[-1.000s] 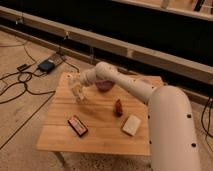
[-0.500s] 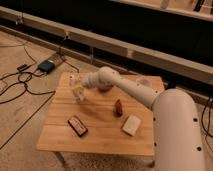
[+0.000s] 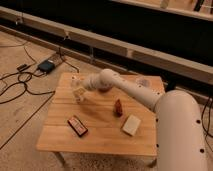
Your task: Stand the bottle upright
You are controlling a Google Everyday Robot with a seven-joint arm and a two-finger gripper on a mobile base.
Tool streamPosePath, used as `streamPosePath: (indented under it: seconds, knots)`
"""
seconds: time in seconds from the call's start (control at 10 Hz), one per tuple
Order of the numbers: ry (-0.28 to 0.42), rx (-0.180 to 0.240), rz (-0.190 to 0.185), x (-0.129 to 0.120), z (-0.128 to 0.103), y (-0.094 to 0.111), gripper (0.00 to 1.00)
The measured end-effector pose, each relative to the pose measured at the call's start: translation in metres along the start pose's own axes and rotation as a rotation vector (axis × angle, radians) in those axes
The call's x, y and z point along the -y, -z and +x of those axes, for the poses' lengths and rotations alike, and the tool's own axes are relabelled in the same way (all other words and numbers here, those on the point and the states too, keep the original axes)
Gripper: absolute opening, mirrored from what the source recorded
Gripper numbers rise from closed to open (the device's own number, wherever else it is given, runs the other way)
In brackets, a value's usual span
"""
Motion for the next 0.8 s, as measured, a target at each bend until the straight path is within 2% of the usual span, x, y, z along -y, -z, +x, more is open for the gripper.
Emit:
streamPosePath:
  seconds: [0.3, 0.4, 0.6, 0.8]
  knots:
    - [0.0, -0.008, -0.008, -0.002, 0.003, 0.0, 0.46]
    - [-0.002, -0.013, -0.011, -0.003, 0.006, 0.0, 0.6]
    - [-0.003, -0.021, -0.015, -0.004, 0.008, 0.0, 0.77]
    - [-0.003, -0.042, -0.026, -0.008, 0.016, -0.001, 0.8]
